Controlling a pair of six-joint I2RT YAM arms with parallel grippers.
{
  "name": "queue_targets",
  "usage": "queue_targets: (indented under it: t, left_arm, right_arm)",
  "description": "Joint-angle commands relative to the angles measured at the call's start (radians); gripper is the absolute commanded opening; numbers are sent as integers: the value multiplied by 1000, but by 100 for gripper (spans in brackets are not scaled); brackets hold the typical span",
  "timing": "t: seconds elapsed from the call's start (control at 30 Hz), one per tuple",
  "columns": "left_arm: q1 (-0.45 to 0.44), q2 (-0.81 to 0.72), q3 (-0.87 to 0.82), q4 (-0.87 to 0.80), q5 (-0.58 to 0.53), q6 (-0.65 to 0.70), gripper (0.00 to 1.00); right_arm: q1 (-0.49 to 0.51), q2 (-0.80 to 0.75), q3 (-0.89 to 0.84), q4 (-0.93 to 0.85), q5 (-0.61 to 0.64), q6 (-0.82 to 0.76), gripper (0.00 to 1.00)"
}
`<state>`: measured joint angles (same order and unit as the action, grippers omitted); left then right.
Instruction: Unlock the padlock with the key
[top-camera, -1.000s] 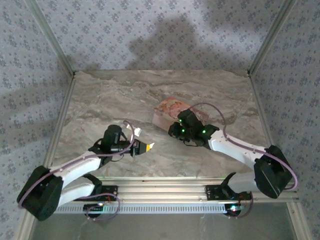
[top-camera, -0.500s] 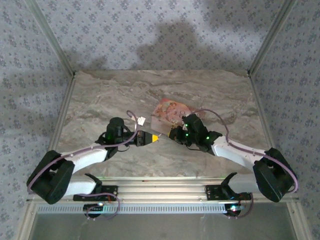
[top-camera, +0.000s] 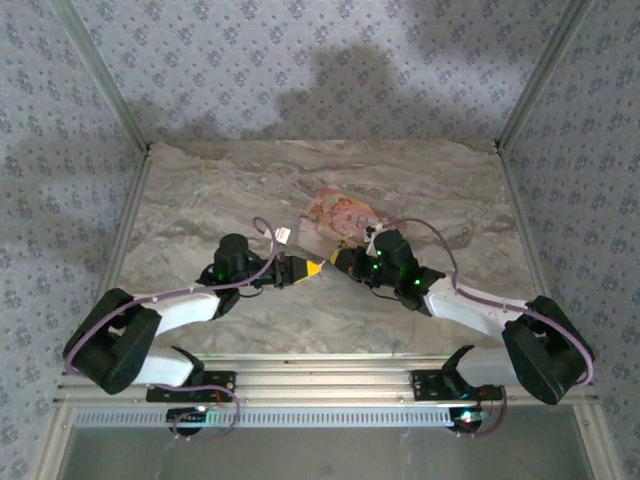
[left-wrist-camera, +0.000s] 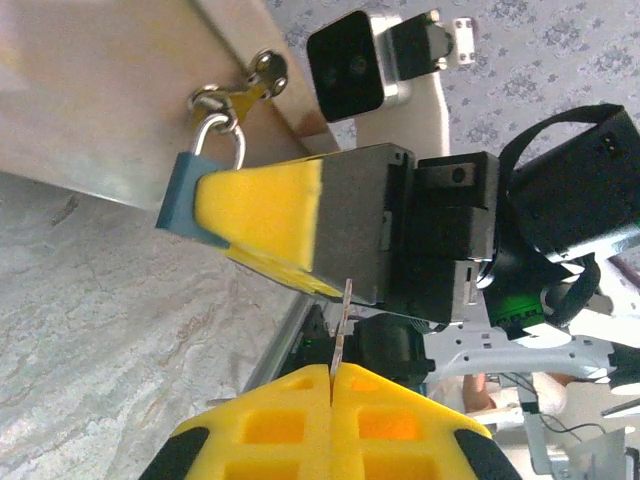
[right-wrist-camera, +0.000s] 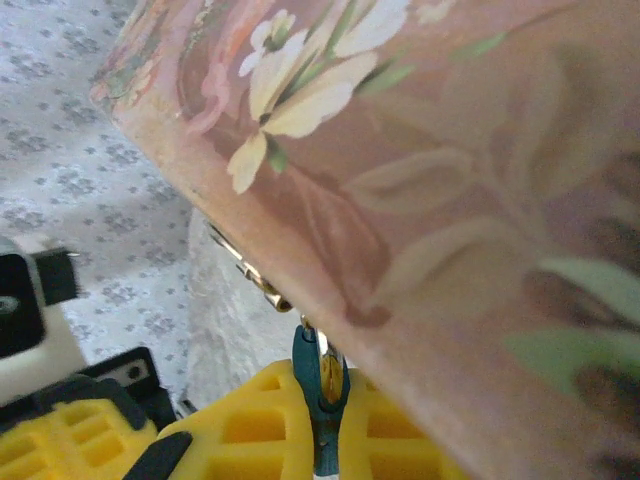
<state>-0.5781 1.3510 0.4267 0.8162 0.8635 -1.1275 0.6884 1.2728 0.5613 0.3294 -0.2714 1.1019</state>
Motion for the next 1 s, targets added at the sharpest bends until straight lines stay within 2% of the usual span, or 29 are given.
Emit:
queue_targets:
  t: [0.0,0.97]
  left_arm:
    - [-4,17,20,47,23,-39,0]
    - [-1,185,55,248,28,-134,0]
  right_arm:
    - [-3,-42,-9,154,-28,38,0]
    - [-1,-44,-3,215,-48,56,0]
